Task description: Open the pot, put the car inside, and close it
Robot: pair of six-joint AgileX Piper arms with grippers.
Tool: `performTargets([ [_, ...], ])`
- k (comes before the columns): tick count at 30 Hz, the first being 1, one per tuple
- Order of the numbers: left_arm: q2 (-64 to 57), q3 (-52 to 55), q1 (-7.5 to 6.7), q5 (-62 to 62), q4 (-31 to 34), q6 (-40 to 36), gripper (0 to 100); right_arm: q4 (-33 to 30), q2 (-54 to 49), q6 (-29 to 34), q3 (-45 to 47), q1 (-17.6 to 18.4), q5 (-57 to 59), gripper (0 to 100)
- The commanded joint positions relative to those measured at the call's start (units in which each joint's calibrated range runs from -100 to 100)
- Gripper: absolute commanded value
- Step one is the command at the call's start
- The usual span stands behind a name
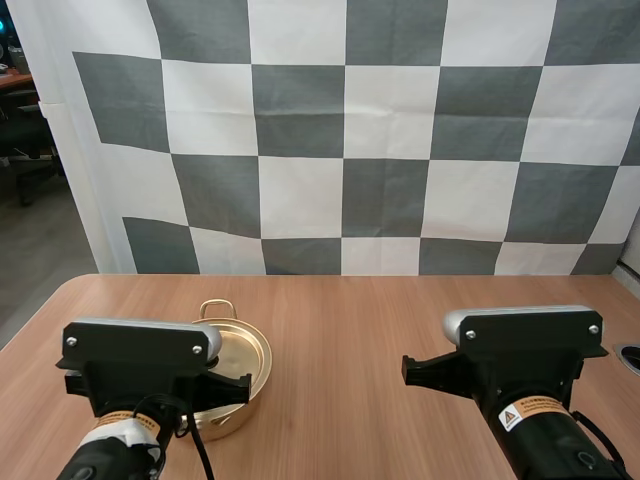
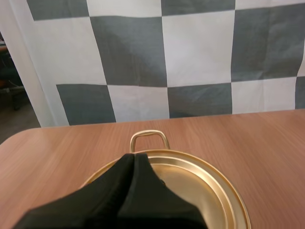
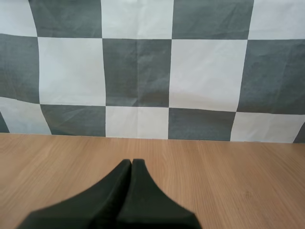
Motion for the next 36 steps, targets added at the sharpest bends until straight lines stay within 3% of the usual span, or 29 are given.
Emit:
performTargets([
  [1, 0.0, 0.0, 0.01, 0.5, 0.0, 0.1, 0, 0.7, -2.3, 0.0, 0.0, 0.0, 2.2, 0],
  [6, 0.0, 0.0, 0.01, -0.8, 0.0, 0.1, 0, 1.7, -6.4, 0.0, 0.0, 0.0, 12.8, 0],
  [36, 0.0, 0.0, 0.01, -1.2, 0.0, 0.1, 0, 1.7, -6.4, 0.0, 0.0, -0.1, 13.2, 0],
])
